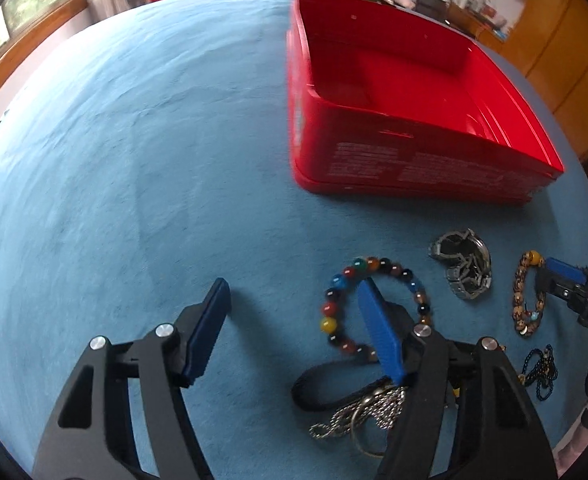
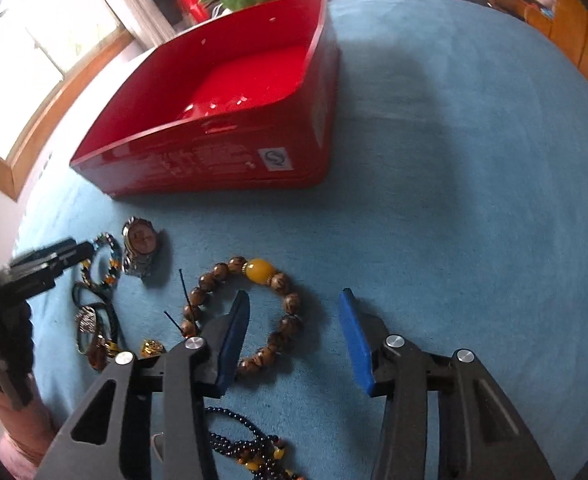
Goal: Organize jewelry
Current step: 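Grasp the multicolour bead bracelet with the left tool while the right tool grasps the brown wooden bead bracelet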
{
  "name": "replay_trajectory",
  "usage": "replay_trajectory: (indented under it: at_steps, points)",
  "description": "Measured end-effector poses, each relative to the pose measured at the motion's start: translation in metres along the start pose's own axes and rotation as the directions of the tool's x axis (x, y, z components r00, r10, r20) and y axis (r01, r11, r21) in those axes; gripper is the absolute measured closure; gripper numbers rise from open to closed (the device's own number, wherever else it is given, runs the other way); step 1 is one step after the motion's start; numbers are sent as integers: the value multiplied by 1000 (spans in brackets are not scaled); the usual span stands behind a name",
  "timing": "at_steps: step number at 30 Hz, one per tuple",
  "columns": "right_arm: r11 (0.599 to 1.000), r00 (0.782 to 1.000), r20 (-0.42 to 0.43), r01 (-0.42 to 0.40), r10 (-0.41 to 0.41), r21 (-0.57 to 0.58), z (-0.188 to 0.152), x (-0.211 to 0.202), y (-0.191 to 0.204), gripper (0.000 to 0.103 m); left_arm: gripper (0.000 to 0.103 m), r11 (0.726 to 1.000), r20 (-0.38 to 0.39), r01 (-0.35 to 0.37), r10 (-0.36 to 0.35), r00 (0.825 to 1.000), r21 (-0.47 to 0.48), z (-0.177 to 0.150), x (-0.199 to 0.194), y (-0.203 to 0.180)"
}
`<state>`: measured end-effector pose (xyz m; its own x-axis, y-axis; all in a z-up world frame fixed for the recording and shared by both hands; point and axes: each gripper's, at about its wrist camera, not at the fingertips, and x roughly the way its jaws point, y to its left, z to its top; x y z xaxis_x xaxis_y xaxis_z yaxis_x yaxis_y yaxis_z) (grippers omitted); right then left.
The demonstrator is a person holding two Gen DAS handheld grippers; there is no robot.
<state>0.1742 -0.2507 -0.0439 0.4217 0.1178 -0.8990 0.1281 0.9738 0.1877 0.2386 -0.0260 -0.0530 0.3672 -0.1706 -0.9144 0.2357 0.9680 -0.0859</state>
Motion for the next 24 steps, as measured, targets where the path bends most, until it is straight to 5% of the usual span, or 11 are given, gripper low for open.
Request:
replay_trajectory:
  at_steps: [6, 8, 12, 20, 24]
  points:
    - [994, 998, -11, 59, -60, -90, 7, 9, 23, 79, 54, 998, -1, -10, 10, 1000, 67, 1, 9, -16]
    - [994, 999, -17, 45, -47, -101, 6, 10, 29, 91, 66, 996, -1, -5, 5, 1000, 84, 1, 8, -20]
    - [997, 1000, -20, 0, -2, -74, 3, 7, 25, 92, 97, 996, -10, 16, -16, 1000, 92, 1, 8, -20]
    - [976, 976, 29, -215, 216, -24, -12, -27, 17, 92, 97, 994, 19, 93, -94, 995, 55, -3, -15, -7]
    - [970, 967, 70, -242, 244, -34, -11, -49, 22, 92, 97, 990, 79, 130, -135, 988, 61, -9, -46, -14]
